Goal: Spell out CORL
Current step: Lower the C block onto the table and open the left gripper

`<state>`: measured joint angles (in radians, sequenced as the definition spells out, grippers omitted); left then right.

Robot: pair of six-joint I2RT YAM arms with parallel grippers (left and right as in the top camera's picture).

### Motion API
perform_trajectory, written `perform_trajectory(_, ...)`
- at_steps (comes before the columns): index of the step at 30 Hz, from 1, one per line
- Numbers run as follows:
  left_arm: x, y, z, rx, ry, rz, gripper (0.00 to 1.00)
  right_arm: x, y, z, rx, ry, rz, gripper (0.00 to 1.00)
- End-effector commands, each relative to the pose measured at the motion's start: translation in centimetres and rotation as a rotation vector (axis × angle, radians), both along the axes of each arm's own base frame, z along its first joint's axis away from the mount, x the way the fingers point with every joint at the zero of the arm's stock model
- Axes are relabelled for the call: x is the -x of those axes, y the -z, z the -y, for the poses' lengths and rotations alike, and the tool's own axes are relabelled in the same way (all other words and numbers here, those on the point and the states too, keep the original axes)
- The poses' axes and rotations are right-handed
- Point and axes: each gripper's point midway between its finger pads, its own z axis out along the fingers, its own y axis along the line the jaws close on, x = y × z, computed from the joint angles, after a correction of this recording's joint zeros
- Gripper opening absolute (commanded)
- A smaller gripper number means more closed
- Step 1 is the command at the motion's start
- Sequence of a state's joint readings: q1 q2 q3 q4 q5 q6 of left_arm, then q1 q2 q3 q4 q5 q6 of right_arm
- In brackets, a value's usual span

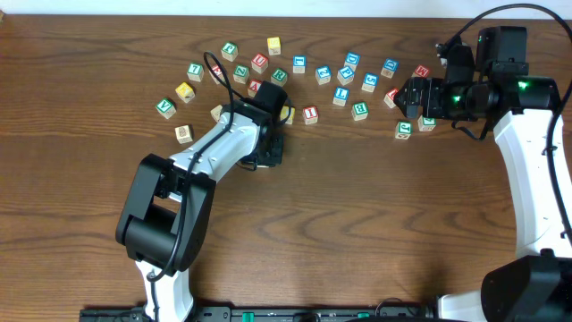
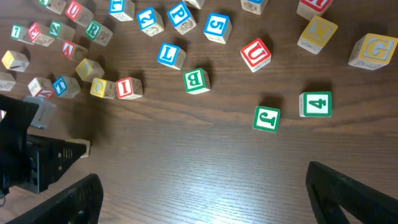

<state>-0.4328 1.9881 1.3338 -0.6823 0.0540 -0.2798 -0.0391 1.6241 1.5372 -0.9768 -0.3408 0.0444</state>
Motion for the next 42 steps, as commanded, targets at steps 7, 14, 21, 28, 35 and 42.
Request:
perform_trajectory(7,0.4,0.9,-0.3,-0.008,0.008,-0.037,0.29,-0.2,-0.7,0.0,-0.002,0.005,0.016,0.99)
perform_trajectory(14,0.4,0.8,-0.3,-0.008,0.008,-0.037,0.29,-0.2,-0.8,0.0,-0.002,0.005,0.016,0.99)
perform_trajectory(21,0.3,0.8,-0.2,-0.007,0.017,-0.030,0.29,-0.2,-0.7,0.0,-0.001,0.005,0.016,0.99)
perform_trajectory(28,-0.2,0.6,-0.1,-0.004,0.018,-0.012,0.29,-0.2,-0.7,0.0,-0.001,0.005,0.016,0.99)
perform_trajectory(35,-1.2,-0.1,0.4,0.012,0.020,0.021,0.29,-0.2,-0.7,0.0,-0.001,0.005,0.016,0.99)
perform_trajectory(42,-1.3,-0.2,0.6,0.014,0.022,0.026,0.28,-0.2,-0.7,0.0,-0.001,0.005,0.016,0.99)
